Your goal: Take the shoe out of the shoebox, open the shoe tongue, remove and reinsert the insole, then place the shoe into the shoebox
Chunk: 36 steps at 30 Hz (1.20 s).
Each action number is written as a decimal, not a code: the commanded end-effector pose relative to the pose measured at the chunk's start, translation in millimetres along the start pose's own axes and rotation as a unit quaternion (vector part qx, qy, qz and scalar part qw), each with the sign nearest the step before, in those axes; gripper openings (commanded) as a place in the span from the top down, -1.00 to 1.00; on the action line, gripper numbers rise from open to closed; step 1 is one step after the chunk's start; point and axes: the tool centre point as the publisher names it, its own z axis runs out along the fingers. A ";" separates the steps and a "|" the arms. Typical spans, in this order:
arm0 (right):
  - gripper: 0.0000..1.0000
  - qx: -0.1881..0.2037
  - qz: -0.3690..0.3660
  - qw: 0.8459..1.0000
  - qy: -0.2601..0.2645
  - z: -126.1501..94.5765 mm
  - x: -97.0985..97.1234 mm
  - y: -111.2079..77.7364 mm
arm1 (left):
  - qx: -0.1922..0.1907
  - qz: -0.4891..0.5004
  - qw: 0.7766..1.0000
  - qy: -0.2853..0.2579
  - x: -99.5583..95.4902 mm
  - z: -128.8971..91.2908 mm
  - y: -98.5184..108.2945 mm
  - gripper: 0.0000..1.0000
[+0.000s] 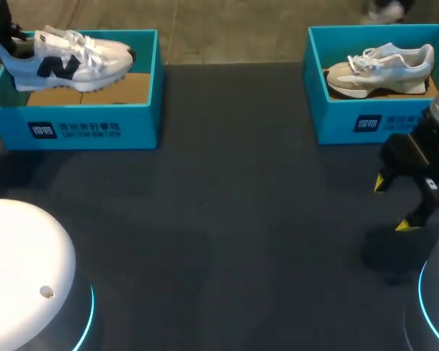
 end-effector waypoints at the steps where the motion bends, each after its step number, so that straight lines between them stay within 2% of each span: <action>1: -1.00 0.002 0.001 1.000 0.001 0.9 -0.6 0.6 | 0.003 0.004 1.000 0.005 -9.6 12.6 -3.8 1.00; 12: -1.00 0.002 0.001 1.000 0.001 0.9 -0.6 0.6 | 0.014 0.005 1.000 0.002 -13.2 24.3 -8.2 1.00; 20: -1.00 0.002 0.001 1.000 0.001 0.9 -0.6 0.6 | 0.032 0.011 0.999 0.008 -14.2 40.3 -16.1 1.00; 29: -1.00 0.002 0.001 1.000 0.001 0.9 -0.6 0.6 | 0.036 0.004 0.999 0.008 -9.7 41.1 -18.2 1.00; 36: -1.00 0.002 0.001 1.000 0.001 0.9 -0.6 0.6 | 0.044 0.007 0.999 0.008 -15.0 48.0 -21.1 1.00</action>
